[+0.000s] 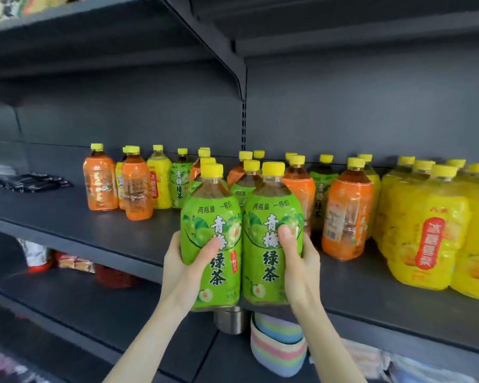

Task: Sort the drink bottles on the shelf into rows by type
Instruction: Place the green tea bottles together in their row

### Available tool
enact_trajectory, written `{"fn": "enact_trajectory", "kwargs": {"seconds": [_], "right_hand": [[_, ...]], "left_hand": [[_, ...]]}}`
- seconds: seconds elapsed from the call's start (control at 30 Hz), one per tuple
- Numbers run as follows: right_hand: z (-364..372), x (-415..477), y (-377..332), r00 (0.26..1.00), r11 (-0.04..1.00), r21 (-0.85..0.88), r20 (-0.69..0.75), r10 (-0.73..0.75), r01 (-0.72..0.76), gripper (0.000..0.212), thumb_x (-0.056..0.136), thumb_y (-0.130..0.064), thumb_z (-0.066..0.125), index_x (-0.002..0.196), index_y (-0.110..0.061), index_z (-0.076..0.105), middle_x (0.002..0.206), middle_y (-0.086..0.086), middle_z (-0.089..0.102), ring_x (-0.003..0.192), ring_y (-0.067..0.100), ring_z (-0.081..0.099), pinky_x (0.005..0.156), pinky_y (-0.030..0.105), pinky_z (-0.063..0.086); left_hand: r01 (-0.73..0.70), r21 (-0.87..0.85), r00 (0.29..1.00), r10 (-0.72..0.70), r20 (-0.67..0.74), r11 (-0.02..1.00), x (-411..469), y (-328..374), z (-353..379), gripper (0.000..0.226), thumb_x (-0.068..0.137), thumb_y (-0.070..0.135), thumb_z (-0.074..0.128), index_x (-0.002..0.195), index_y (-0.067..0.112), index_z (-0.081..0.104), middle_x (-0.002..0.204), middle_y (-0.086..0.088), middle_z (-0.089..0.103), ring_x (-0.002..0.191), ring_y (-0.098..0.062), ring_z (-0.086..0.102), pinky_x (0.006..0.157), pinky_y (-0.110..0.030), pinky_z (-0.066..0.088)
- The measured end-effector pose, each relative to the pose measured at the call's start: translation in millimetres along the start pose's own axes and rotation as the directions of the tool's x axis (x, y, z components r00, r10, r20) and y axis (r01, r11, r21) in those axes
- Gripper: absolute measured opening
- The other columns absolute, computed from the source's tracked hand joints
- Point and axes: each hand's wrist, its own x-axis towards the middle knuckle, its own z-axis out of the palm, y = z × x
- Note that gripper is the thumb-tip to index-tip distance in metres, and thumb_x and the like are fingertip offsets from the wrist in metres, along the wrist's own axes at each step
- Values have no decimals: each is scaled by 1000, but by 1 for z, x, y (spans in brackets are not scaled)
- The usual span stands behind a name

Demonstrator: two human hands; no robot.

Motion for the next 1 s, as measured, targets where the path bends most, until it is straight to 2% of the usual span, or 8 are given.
{"fn": "enact_trajectory", "kwargs": {"seconds": [0.1, 0.23, 0.4, 0.5, 0.6, 0.7, 0.83, 1.0], "right_hand": [[20, 14, 10, 1000, 1000, -12, -15, -12, 12, 66, 63, -71, 58, 114, -28, 64, 106, -12, 72, 101, 5, 65, 89, 30, 51], [41, 22, 15, 998, 998, -54, -59, -33, 29, 37, 70, -60, 61, 98, -37, 64, 94, -29, 69, 89, -12, 62, 69, 3, 45], [61, 28, 30, 976, 988, -151, -209, -63, 31, 39, 65, -73, 52, 91, -46, 62, 112, -10, 63, 106, 8, 57, 91, 31, 42], [74, 28, 34, 960, 983, -180, -267, -88, 40, 37, 65, -73, 51, 91, -48, 60, 114, -8, 61, 107, 9, 55, 93, 33, 40], [85, 30, 36, 943, 978, -207, -318, -101, 34, 37, 64, -73, 49, 88, -46, 59, 111, -7, 59, 104, 9, 55, 93, 36, 42], [94, 34, 41, 941, 959, -281, -319, -114, 21, 69, 62, -81, 49, 113, -36, 59, 130, -2, 56, 123, 17, 49, 107, 41, 37], [98, 41, 40, 945, 971, -238, -314, -88, 12, 53, 86, -53, 57, 133, -30, 48, 110, -33, 47, 119, -2, 43, 91, 8, 30], [100, 44, 42, 963, 972, -235, -262, -55, -9, 55, 96, -28, 50, 146, -16, 31, 94, -41, 33, 73, -40, 38, 64, -12, 27]], "left_hand": [[-13, 11, 1000, 13, 23, 1000, 31, -9, -12, 61, 51, 55, 72, 104, 29, 58, 96, 10, 71, 88, -7, 68, 64, -19, 53], [-1, 8, 997, 0, 71, 1000, 65, -21, -22, 46, 61, 41, 73, 103, 32, 56, 97, 10, 69, 82, 1, 67, 60, -11, 49], [12, 57, 990, -20, 142, 998, 88, -36, -34, 45, 60, 47, 72, 100, 41, 52, 104, 13, 64, 91, -1, 63, 68, -16, 50], [21, 120, 983, -42, 181, 993, 98, -40, -39, 45, 60, 56, 72, 94, 49, 44, 118, 10, 45, 99, 6, 52, 83, -26, 45], [14, 126, 971, -44, 237, 992, 109, -44, -44, 50, 66, 56, 72, 104, 42, 42, 121, 12, 33, 95, 10, 49, 72, -13, 40], [6, 120, 963, -38, 267, 993, 121, -52, -49, 67, 67, 58, 70, 120, 35, 37, 126, 13, 33, 99, 9, 49, 77, -14, 41], [37, 72, 946, -58, 318, 997, 131, -55, -53, 76, 65, 59, 72, 129, 34, 39, 121, 17, 54, 99, 13, 54, 71, -3, 41], [31, 34, 951, -40, 306, 999, 135, -58, -54, 53, 77, 32, 66, 124, 33, 41, 105, 25, 56, 79, 26, 53, 58, 3, 40]]}}
